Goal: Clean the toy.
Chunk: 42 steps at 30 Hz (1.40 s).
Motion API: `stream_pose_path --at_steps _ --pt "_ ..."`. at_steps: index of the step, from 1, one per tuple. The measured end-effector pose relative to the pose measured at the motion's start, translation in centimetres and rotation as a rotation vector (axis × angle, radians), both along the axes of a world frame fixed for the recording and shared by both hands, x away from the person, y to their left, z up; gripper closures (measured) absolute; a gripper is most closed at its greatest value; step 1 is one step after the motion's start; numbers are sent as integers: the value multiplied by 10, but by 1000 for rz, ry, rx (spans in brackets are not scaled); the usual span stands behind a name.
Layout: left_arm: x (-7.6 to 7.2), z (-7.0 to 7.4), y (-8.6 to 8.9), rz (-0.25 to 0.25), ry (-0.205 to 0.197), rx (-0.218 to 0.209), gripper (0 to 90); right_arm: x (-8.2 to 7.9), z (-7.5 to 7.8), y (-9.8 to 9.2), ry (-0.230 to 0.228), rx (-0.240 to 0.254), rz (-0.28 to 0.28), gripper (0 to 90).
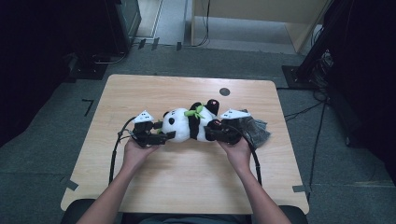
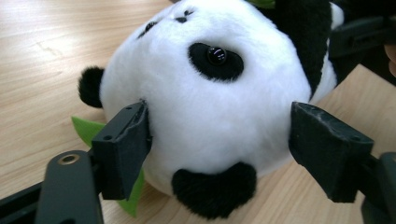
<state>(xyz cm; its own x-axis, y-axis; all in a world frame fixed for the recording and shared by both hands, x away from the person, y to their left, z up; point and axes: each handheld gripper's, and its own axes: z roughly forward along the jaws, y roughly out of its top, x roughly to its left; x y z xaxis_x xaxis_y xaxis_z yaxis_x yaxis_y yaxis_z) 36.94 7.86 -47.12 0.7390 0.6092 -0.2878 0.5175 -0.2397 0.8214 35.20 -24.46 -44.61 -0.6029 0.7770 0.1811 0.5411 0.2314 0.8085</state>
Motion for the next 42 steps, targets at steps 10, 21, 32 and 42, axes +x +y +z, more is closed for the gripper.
stream_pose_path --at_steps 10,21,32,42 --pt "-12 8 -1 -78 -104 31 183 0 30 -21 48 95 -23 589" --pt "-16 4 -7 -106 -157 49 111 -5 41 -20 134 144 84 591" --pt "-18 12 -5 -92 -112 48 513 -3 34 -18 138 128 110 549" --pt "-11 18 3 -110 -16 5 646 1 25 -29 65 138 154 357"
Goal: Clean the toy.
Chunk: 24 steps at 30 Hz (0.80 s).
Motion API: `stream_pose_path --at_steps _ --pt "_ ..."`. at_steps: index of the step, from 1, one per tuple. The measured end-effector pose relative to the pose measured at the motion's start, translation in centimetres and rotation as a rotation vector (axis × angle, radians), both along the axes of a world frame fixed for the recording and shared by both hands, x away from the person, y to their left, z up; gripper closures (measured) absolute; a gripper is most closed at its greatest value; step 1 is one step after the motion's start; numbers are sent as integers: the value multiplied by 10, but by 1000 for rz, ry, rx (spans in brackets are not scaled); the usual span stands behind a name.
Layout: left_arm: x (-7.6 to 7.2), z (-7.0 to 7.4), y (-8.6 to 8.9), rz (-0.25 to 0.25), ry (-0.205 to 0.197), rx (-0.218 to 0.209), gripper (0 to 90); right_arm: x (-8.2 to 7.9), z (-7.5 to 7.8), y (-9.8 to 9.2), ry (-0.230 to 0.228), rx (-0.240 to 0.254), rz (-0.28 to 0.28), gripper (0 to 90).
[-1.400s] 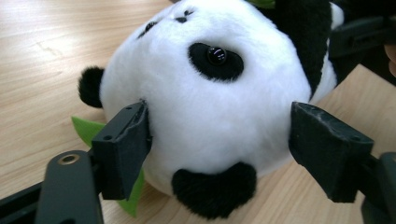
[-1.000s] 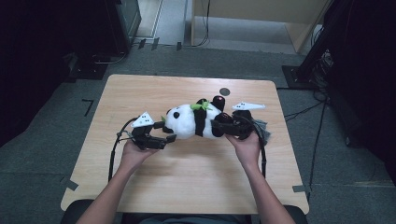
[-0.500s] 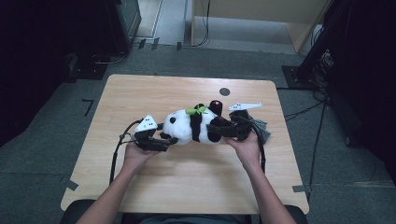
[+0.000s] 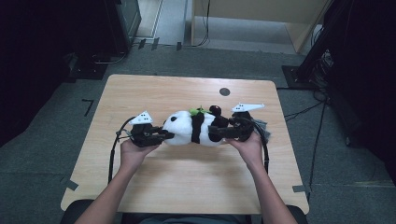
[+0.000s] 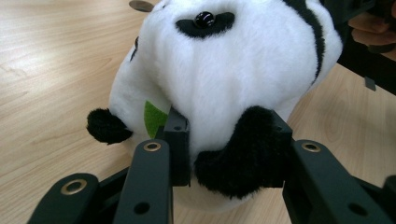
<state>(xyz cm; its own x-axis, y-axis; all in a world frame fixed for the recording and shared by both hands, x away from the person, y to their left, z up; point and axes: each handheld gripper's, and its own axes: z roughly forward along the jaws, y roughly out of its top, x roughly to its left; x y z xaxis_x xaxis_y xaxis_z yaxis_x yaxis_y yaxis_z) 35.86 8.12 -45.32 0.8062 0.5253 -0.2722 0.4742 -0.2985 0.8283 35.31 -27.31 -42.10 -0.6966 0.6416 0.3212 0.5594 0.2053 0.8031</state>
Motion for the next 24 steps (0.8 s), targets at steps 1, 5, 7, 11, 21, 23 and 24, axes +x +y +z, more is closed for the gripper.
stream_pose_path --at_steps 1,5,7,11,21,23,24 --pt "1 0 2 1 6 -3 650 0 -1 -1 -11 4 5 342" --pt "5 3 10 25 34 -42 653 -2 -2 -10 -35 45 -2 337" --pt "7 6 15 39 45 -59 652 -4 -2 -16 -66 75 0 332" --pt "9 14 25 57 58 -74 645 -9 -8 -19 -147 42 32 307" --pt "8 24 20 21 128 -104 633 -10 -26 3 -200 -26 85 135" --pt "6 24 14 13 150 -106 632 -12 -26 7 -227 -22 114 130" --pt "6 24 13 18 148 -103 629 -13 -25 12 -249 -69 92 149"
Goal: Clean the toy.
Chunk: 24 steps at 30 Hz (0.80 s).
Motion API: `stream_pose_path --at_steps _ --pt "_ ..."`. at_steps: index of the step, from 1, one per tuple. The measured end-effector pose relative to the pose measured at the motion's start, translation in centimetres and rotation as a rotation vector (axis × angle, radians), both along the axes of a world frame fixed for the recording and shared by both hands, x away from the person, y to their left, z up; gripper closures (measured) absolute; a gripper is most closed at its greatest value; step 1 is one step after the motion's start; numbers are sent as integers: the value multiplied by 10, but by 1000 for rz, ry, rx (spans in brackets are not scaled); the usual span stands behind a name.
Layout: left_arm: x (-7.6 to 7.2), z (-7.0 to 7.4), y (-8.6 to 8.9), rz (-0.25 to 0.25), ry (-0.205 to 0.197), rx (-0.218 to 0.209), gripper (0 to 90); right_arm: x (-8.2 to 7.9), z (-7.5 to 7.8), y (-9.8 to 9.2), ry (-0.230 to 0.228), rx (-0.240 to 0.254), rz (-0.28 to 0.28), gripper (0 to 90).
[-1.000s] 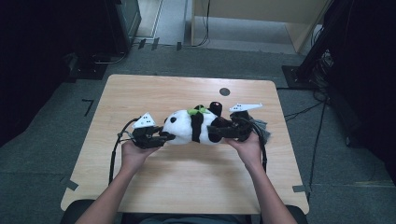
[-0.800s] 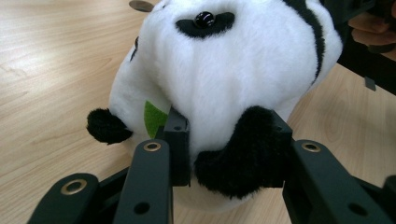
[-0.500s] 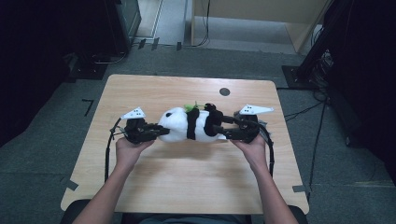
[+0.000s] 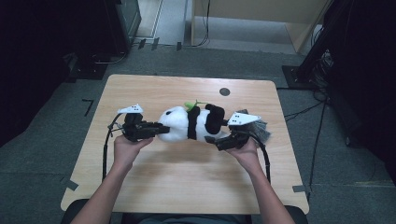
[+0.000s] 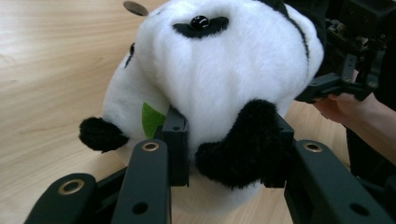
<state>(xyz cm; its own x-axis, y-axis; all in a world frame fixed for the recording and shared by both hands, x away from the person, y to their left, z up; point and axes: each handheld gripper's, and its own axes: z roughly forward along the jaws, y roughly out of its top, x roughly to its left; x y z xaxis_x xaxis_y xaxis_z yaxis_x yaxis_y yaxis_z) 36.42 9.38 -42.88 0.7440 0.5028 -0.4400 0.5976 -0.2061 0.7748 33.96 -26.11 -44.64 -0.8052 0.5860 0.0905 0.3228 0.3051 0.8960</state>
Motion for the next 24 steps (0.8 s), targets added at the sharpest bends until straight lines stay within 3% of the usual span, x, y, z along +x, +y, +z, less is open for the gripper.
stream_pose_path --at_steps 2,4,7,9,12,15,16,18,19,24 --pt "-1 0 -2 11 -2 11 620 -1 0 3 -1 -29 -15 209" --pt "-1 0 -4 19 -2 11 594 0 -3 2 33 -23 -31 332" --pt "-3 -2 -8 27 -54 61 519 0 -1 4 57 -49 -53 449" --pt "-3 -4 -9 26 -86 79 453 1 1 2 78 -47 -56 492" --pt "-1 -7 -6 26 -111 62 350 3 5 -1 116 -36 -59 511" --pt "-4 -7 -3 32 -208 56 276 6 10 -5 161 -6 -65 522" --pt "-7 -7 -3 34 -265 78 265 6 11 -5 168 -1 -73 523" --pt "-10 -8 -2 40 -321 103 249 7 12 -9 189 5 -90 523" --pt "-11 -10 -1 34 -326 104 249 7 13 -11 194 4 -93 522" --pt "-10 -20 -2 -5 -277 90 252 6 18 -19 213 36 -121 516"
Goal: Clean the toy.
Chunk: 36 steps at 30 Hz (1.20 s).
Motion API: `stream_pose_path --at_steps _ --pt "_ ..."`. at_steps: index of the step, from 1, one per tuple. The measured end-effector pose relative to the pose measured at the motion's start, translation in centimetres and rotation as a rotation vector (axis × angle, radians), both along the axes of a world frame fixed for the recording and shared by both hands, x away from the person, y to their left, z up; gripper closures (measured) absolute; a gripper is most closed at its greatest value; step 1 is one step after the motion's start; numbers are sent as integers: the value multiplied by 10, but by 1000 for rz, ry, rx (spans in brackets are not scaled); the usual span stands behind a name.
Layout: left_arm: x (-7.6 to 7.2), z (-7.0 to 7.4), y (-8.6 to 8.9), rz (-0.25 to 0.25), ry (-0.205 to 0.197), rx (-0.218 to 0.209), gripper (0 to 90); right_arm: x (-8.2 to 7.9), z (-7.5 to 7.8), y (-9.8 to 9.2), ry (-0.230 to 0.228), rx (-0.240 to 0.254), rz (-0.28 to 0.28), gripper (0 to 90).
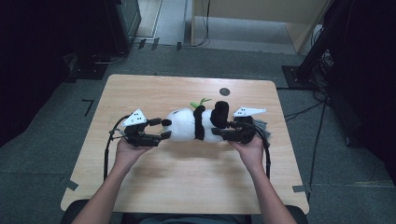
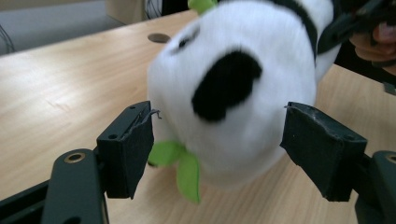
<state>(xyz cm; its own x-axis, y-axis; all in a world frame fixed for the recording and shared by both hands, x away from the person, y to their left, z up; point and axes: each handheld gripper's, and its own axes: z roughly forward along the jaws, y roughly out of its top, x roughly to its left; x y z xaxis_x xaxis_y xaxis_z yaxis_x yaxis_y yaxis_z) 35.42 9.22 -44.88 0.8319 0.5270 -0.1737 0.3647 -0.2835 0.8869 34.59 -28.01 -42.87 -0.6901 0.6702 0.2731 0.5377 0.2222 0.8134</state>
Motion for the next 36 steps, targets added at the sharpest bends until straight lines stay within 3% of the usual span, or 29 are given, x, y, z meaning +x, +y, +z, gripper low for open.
stream_pose_path --at_steps 3,6,10,14,17,19,23,27,30,33,36 --pt "-2 -4 -5 -18 -2 33 251 -2 4 -3 7 6 -39 518" --pt "-2 -8 -8 -14 8 55 237 -3 6 -5 14 16 -40 522" --pt "-1 -13 -7 -16 14 15 195 -5 11 -4 26 55 -14 528" --pt "-4 -14 -11 -36 -21 10 159 -7 13 0 50 89 10 533" --pt "-9 -15 -20 13 -44 82 134 -7 12 8 74 104 30 537" --pt "-7 -17 -19 27 -29 79 174 -8 12 14 61 79 34 536" --pt "-8 -13 -16 45 -18 49 350 -7 10 15 70 90 28 503" --pt "-5 -8 -13 40 38 30 494 -7 10 17 38 55 17 394" --pt "-1 -2 -6 36 79 -18 517 -6 9 13 17 65 18 306" --pt "3 3 3 41 105 -48 533 -6 8 8 -9 99 47 289" --pt "6 7 10 62 121 -55 542 -9 8 9 -62 50 77 291"
